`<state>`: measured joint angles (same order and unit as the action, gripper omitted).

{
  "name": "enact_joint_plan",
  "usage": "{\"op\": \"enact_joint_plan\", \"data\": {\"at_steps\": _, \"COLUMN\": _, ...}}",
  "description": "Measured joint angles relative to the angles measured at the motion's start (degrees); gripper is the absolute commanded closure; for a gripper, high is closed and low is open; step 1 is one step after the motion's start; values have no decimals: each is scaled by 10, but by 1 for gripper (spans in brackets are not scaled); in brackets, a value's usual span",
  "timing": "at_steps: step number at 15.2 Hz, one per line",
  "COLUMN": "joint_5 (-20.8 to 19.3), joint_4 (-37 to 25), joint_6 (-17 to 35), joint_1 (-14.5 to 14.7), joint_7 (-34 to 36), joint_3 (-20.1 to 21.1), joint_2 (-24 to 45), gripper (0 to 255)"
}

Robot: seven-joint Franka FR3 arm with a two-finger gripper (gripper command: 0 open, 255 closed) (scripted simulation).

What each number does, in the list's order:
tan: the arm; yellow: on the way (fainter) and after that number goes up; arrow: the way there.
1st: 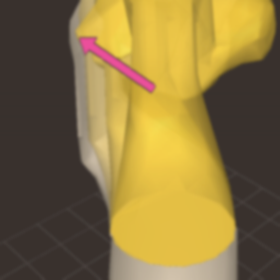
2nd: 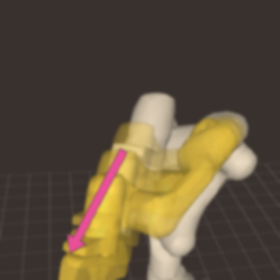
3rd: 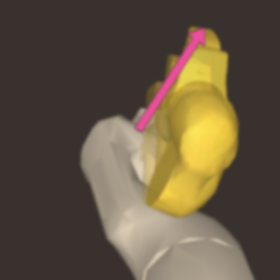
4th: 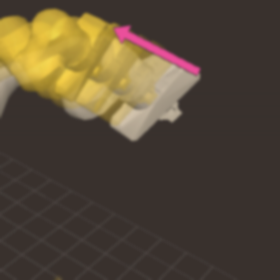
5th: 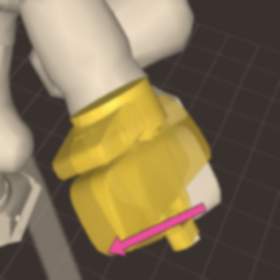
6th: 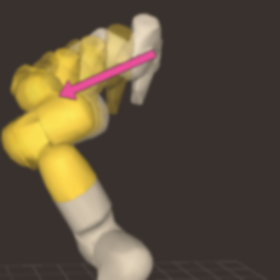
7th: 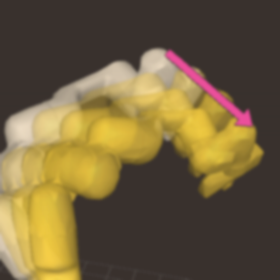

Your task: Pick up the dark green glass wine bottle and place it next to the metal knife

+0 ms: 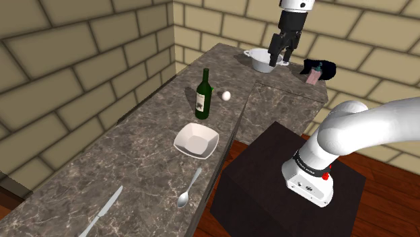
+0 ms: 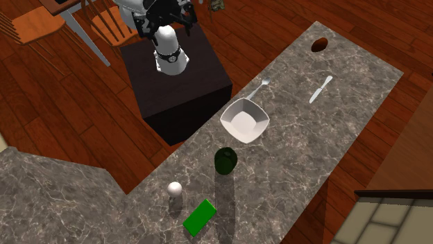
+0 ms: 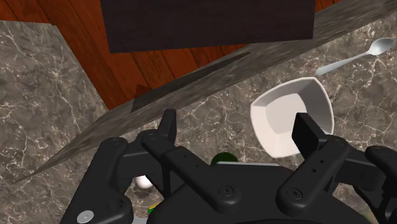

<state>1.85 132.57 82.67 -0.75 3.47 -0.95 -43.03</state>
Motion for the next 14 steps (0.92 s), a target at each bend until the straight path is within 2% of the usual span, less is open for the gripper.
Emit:
{"op": "enact_joint_plan", "data": {"at_steps": 3, "joint_5": 0, "joint_4": 2, "joint_6": 24, "joint_1": 0, "joint_7": 4, "joint_3": 3, "joint_2": 17, "gripper": 0}}
{"op": "enact_joint_plan", "data": {"at_steps": 14, "joint_5": -2, "joint_4": -11, "joint_6": 229, "joint_1": -2, "joint_7": 62, "joint_3": 43, "joint_2": 185, "gripper": 0}}
